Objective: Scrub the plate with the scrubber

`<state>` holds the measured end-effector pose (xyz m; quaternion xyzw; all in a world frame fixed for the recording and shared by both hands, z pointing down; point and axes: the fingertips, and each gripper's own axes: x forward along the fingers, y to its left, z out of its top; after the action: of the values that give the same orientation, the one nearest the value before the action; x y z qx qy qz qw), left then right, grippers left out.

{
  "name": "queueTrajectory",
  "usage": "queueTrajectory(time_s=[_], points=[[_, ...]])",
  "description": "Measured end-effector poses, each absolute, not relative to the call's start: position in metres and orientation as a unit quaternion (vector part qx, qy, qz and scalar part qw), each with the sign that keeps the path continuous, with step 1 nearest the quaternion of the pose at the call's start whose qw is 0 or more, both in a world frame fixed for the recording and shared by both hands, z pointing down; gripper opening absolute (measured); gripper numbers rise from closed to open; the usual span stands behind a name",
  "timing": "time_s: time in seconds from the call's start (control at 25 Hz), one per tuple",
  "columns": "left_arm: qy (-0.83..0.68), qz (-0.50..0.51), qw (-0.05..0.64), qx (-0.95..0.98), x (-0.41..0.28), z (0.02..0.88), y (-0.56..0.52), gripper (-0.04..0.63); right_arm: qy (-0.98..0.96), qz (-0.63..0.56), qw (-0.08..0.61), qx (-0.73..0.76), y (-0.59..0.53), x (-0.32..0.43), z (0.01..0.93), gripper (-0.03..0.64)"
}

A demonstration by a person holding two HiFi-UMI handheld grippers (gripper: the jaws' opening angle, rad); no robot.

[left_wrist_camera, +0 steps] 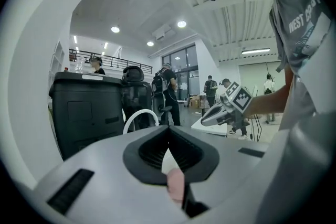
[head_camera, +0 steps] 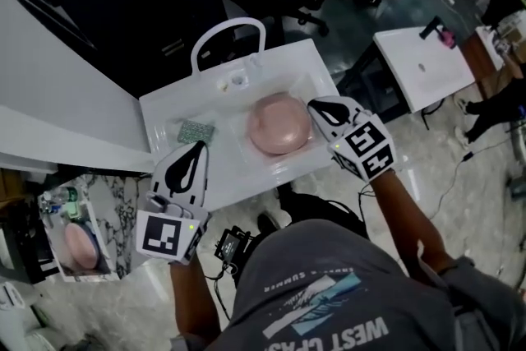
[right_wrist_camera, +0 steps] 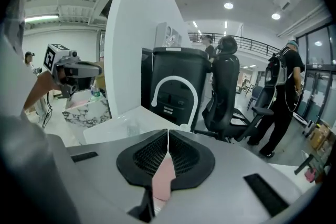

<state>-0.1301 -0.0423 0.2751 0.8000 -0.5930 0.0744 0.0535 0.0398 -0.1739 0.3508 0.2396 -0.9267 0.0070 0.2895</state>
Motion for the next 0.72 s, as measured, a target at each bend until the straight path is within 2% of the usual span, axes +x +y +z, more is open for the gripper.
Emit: queueTrajectory(time_s=[0.4,0.72], points=[[-0.623,0.086,0.105,0.771,-0.15,0.314,-0.075,0.003,-0.919,0.048,0.357,0.162,-0.227,0.0,0.449,0.032],[-0.638,0.093,0.151,0.75,-0.158,0.351,-0.098,0.003,-0.885,0.069,0.435,0.151,-0.282,-0.002,0.549,0.032]])
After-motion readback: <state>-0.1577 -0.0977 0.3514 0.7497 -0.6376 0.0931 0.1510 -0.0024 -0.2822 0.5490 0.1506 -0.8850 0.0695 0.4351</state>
